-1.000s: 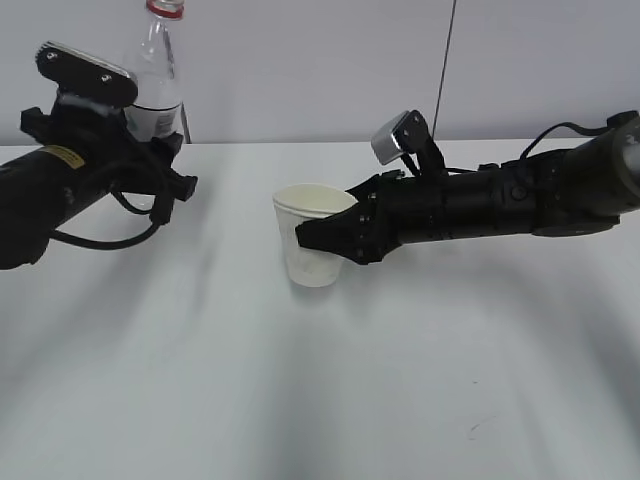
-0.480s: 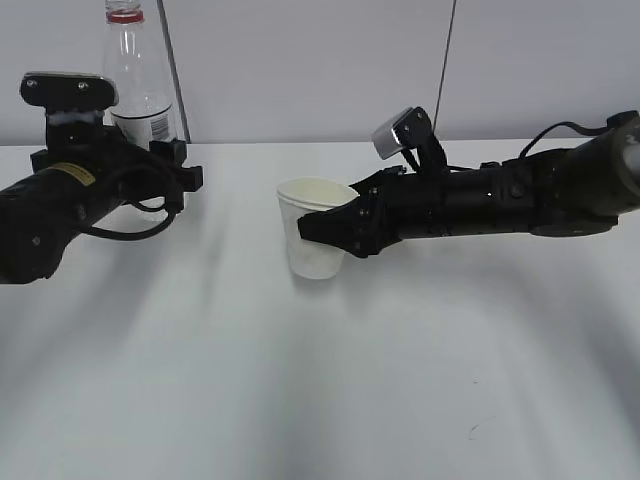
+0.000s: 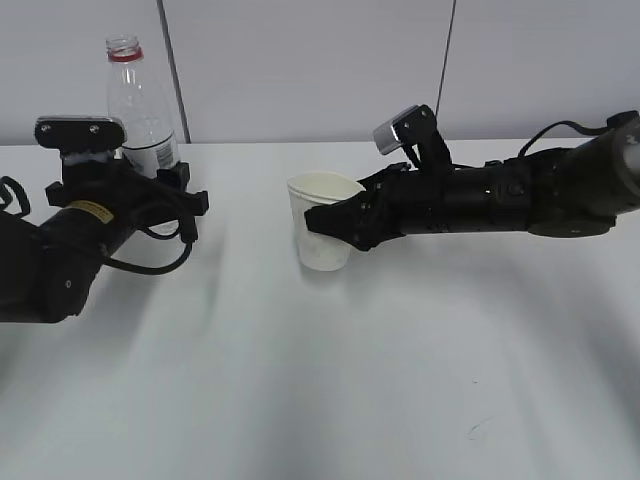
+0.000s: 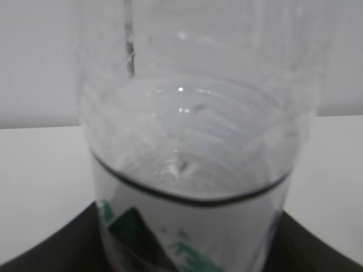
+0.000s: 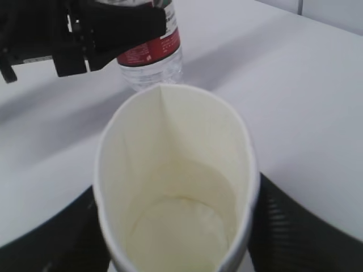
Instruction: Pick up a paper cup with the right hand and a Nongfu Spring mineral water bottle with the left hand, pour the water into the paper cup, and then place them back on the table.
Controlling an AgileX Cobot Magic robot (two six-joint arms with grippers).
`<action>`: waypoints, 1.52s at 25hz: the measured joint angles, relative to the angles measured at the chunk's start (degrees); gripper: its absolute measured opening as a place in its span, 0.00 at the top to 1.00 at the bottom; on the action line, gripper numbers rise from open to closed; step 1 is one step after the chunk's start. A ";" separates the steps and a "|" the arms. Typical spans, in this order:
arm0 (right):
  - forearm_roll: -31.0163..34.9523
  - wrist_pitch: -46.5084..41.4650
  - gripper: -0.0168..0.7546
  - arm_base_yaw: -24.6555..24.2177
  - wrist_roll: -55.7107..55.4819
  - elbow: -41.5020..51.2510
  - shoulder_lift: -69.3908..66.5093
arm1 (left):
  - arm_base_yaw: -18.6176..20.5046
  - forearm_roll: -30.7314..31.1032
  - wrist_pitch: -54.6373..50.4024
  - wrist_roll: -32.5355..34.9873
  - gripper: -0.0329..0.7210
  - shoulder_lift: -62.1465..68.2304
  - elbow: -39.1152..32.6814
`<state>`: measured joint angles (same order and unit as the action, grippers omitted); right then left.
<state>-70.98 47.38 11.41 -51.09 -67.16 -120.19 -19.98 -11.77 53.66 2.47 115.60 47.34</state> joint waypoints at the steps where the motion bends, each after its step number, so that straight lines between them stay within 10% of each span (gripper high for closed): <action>1: 0.55 -0.52 0.35 0.00 0.14 0.00 0.00 | 0.00 0.00 1.05 0.00 0.41 0.79 0.00; 38: 35.29 -15.91 0.36 -4.35 23.56 0.00 -0.11 | 0.00 0.63 6.83 -0.02 0.41 5.43 0.05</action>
<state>-35.69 31.47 7.06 -27.53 -67.16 -120.30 -19.98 -11.15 60.49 2.45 121.03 47.39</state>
